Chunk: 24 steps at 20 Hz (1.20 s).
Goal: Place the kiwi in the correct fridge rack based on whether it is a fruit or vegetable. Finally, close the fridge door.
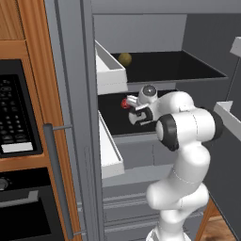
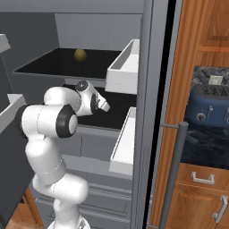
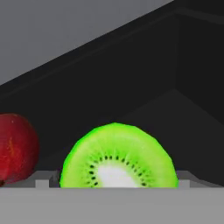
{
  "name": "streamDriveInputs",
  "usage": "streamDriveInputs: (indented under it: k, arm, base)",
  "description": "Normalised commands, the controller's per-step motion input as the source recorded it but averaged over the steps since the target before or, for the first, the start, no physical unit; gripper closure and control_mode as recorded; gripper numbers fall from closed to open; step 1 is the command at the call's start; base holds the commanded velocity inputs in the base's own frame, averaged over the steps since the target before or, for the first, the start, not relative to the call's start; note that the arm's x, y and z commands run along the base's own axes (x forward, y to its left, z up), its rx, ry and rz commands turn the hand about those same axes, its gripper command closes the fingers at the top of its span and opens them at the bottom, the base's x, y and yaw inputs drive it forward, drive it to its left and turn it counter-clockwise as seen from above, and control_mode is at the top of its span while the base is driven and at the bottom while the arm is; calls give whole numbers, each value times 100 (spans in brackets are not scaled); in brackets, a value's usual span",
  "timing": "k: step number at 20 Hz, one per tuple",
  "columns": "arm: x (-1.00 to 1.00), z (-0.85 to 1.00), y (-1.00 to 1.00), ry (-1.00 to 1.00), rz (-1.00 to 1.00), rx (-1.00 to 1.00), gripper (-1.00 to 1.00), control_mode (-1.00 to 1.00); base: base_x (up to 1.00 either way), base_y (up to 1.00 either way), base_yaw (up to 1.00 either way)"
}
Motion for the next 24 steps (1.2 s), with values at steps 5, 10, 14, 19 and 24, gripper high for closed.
streamDriveInputs:
  k: [5,10,14,19,24]
  arm:
    - [-86,7,0,-11,-1,0,-100,-100]
    - [-100,42,0,-8,0,2,-100,-100]
    - [-100,47,0,2,0,10,-100,-100]
    - [-100,48,0,10,0,11,-100,-100]
    - [-100,42,0,10,-1,7,-100,-100]
  base:
    - [0,0,0]
    - [0,0,0]
    - [0,0,0]
    - [0,0,0]
    - [0,0,0]
